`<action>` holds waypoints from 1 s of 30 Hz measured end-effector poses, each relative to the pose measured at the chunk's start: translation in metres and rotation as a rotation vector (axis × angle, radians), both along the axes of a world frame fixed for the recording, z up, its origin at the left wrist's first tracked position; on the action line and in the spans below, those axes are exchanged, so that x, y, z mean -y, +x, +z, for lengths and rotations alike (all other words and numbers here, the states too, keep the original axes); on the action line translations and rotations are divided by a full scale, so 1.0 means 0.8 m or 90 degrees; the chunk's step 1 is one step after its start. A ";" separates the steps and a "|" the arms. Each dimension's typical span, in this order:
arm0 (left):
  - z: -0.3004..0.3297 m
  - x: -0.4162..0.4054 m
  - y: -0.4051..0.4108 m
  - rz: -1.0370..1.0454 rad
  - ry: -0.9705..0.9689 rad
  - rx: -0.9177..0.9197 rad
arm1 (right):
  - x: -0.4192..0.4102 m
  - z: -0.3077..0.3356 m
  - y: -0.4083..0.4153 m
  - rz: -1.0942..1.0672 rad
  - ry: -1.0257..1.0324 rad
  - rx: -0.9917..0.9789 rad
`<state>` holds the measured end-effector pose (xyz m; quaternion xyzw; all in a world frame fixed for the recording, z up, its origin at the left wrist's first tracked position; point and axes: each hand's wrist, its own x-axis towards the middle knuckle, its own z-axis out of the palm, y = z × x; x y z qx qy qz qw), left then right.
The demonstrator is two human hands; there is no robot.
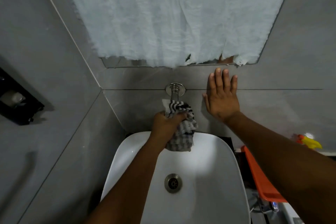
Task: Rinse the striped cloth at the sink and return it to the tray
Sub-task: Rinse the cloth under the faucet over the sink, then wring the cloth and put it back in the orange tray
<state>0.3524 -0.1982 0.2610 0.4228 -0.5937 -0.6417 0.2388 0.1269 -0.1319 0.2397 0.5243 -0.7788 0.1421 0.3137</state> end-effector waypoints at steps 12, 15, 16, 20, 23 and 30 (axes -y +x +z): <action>-0.041 -0.061 0.040 -0.111 0.473 -0.378 | -0.013 0.022 0.032 -0.054 0.086 0.081; -0.038 -0.073 0.040 -0.077 0.415 -0.361 | -0.023 0.038 0.044 -0.049 0.102 0.122; -0.038 -0.074 0.041 -0.060 0.362 -0.296 | -0.027 0.041 0.054 -0.036 0.081 0.174; -0.038 -0.074 0.046 -0.040 0.196 -0.131 | -0.055 0.033 0.129 0.066 0.114 0.810; -0.037 -0.075 0.047 -0.067 0.262 -0.183 | -0.079 0.009 0.157 0.098 0.219 1.092; -0.073 -0.063 0.074 -0.093 0.602 -0.407 | -0.091 -0.017 0.126 0.116 0.105 1.137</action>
